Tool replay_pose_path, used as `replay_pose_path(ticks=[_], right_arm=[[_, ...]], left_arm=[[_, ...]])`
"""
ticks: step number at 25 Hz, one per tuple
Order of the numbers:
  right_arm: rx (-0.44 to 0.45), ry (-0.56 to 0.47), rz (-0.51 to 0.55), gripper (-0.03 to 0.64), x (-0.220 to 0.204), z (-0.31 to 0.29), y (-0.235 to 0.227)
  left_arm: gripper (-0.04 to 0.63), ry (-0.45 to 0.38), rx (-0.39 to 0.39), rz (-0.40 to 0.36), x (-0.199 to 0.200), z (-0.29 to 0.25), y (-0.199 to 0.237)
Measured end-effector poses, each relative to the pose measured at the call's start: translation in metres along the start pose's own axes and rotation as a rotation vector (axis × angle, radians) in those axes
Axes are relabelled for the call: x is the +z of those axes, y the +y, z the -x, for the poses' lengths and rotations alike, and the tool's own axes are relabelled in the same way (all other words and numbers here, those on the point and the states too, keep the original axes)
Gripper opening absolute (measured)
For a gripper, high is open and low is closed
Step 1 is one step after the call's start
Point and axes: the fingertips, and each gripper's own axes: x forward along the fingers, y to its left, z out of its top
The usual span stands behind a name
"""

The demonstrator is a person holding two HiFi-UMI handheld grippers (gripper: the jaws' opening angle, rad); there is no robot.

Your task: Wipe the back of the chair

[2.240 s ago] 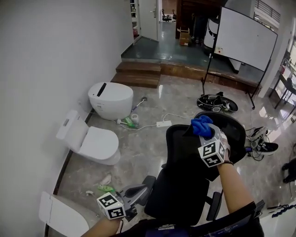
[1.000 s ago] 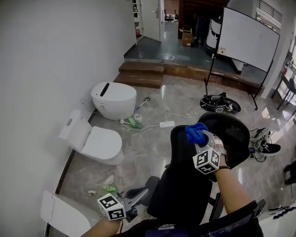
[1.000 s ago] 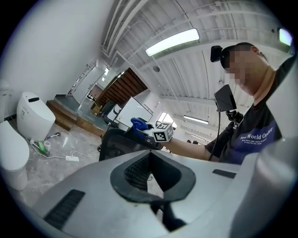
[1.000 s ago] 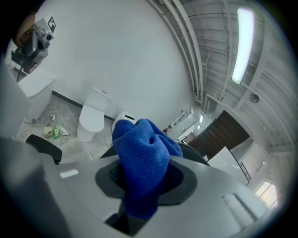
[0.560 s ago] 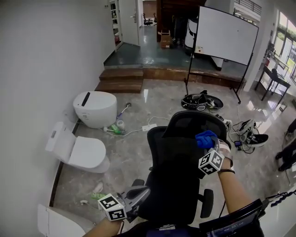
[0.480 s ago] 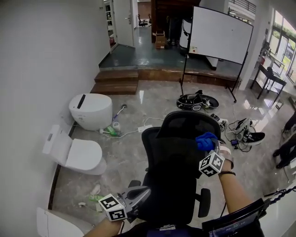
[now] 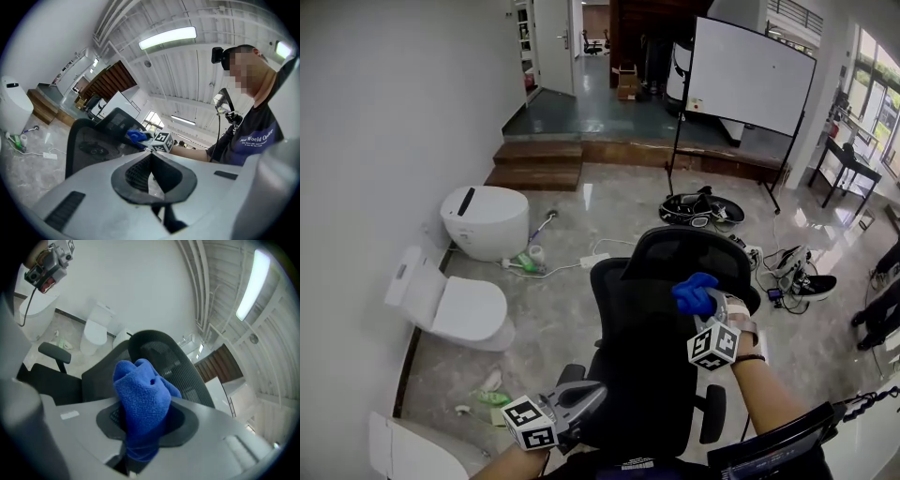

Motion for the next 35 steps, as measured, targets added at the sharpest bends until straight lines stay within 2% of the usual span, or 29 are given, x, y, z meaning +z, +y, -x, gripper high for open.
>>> replay_pose_path(ticks=[3,6,8,10,14,22,28,31,33,35], right_arm=[[0.022,-0.115,0.028,0.118,0.07,-0.024,0.023],[0.034,-0.185,0.06,0.12,0.131,-0.052,0.051],[0.036,-0.202,0.079,0.12,0.153,-0.065,0.062],[0.033,-0.197,0.096,0.118,0.158,-0.069,0.066],[0.019,-0.101,0.115,0.118,0.12,-0.074,0.057],[-0.049,0.158,0.083,0.118,-0.038,-0.037,0.003],[-0.08,0.223,0.057,0.118,-0.119,0.015,-0.011],[-0.022,0.137,-0.1,0.118,-0.111,0.028,0.001],[0.062,0.037,-0.239,0.118,-0.079,0.021,0.024],[0.141,-0.041,-0.323,0.118,-0.038,0.0,0.054]], left_arm=[[0.003,-0.01,0.079,0.012,0.004,0.039,0.011],[0.003,-0.019,0.148,0.02,0.006,0.082,0.035],[0.003,-0.027,0.181,0.022,0.009,0.104,0.046],[0.003,-0.033,0.203,0.028,0.012,0.116,0.05],[0.003,-0.024,0.195,0.041,0.014,0.111,0.049],[0.003,0.04,0.054,0.052,-0.007,0.029,0.013],[0.003,0.082,-0.051,0.043,-0.022,-0.042,-0.014],[0.003,0.082,-0.059,0.047,-0.027,-0.049,-0.02],[0.003,0.079,-0.049,0.05,-0.03,-0.038,-0.014],[0.003,0.074,-0.021,0.05,-0.03,-0.018,-0.005]])
